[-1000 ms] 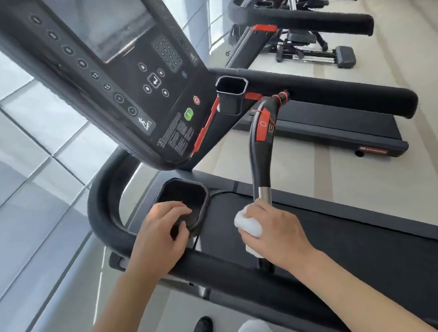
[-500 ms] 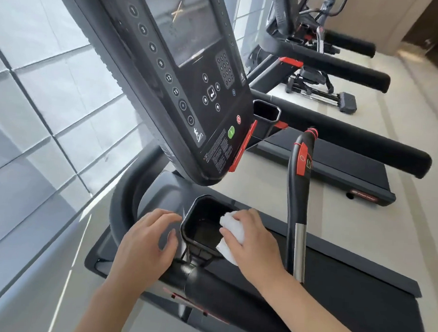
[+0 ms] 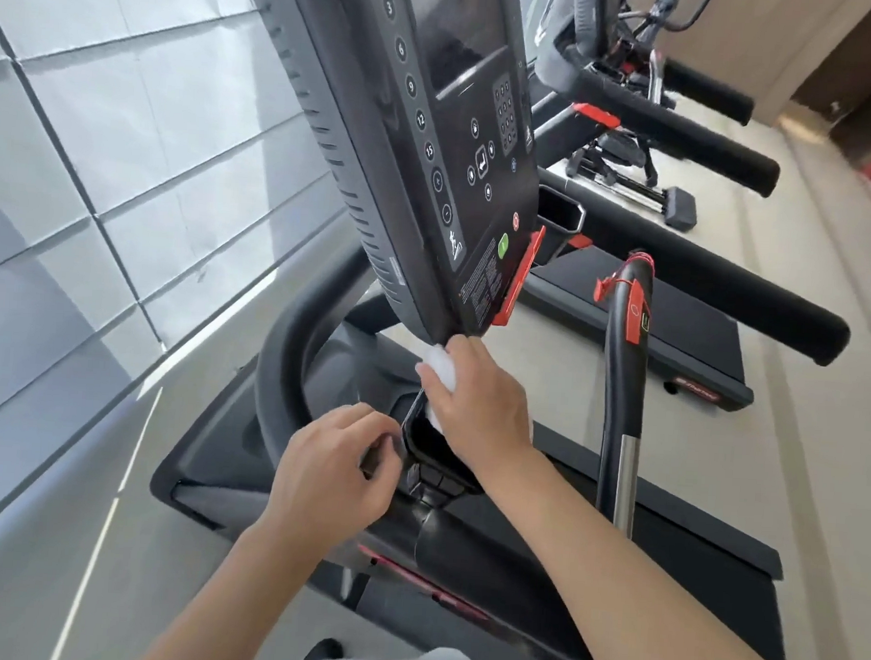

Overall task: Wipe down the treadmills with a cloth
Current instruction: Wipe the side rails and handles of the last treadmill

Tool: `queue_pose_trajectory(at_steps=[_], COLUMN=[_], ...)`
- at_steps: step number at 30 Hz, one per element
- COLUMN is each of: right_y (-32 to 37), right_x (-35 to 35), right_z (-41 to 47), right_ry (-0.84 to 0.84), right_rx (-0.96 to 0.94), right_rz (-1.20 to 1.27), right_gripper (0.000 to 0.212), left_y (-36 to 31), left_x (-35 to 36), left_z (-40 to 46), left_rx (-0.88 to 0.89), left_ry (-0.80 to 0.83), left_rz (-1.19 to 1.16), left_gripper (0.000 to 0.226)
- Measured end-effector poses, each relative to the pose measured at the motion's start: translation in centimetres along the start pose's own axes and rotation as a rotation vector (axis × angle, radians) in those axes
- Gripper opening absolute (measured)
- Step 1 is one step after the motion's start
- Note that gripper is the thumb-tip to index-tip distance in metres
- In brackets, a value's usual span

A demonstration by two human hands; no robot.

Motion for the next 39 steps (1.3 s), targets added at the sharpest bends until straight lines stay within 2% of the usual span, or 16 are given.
queue_pose_trajectory(at_steps=[5,8,10,12,16,21,26,34,39], right_y=[2.1,3.0,1.5,-0.9,-5.7,-6.7,-6.8,-4.0,0.2], right_x=[0.1,0.0,-0.7,-1.3,-1.4,-0.1,-0.4,-0.9,-2.0], right_z=[-3.2,-6.1,-7.5,-8.5,-8.6,-4.3,-5.7,-10.3,-9.7], right_ry=[0.084,0.160,0.149,0.144,0.115,0.064,0.034,0.055,0.019], right_rx=[-0.050,-0.165,-0.155,-0.108,0.078,0.208,0.320,0.293,0.105], right_rz=[0.158,0.049,0.010,-0.008,0.050,0.021,0.130,0.156,0.161], right_gripper=[0.029,0.028,0.031,0.036,0.028,0.027,0.031,0.036,0.032], left_y=[-0.2,-0.3,-0.2,0.0,0.0,0.4,0.5,-0.1,-0.4], left_x=[-0.1,0.2,0.4,0.9,1.5,1.7,1.5,1.1,0.9], left_z=[-0.4,-0.6,-0.6,-0.6,-0.5,-0.6,-0.7,-0.6,-0.7], left_rx=[0.055,0.092,0.092,0.088,0.085,0.063,0.071,0.104,0.122], left_ry=[0.010,0.033,0.050,0.081,0.106,0.107,0.121,0.086,0.059], left_rz=[-0.008,0.004,0.030,0.078,0.116,0.114,0.104,0.094,0.078], left_gripper=[0.011,0.013,0.013,0.013,0.015,0.015,0.014,0.015,0.015])
Point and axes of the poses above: each hand's wrist, its own z-axis towards the middle knuckle, its own x-axis out of the palm, y = z × x, the point moved 10 cm from there along z, towards the middle knuckle, and after that the axes turned 14 degrees about -z, right-handed, at the moved point
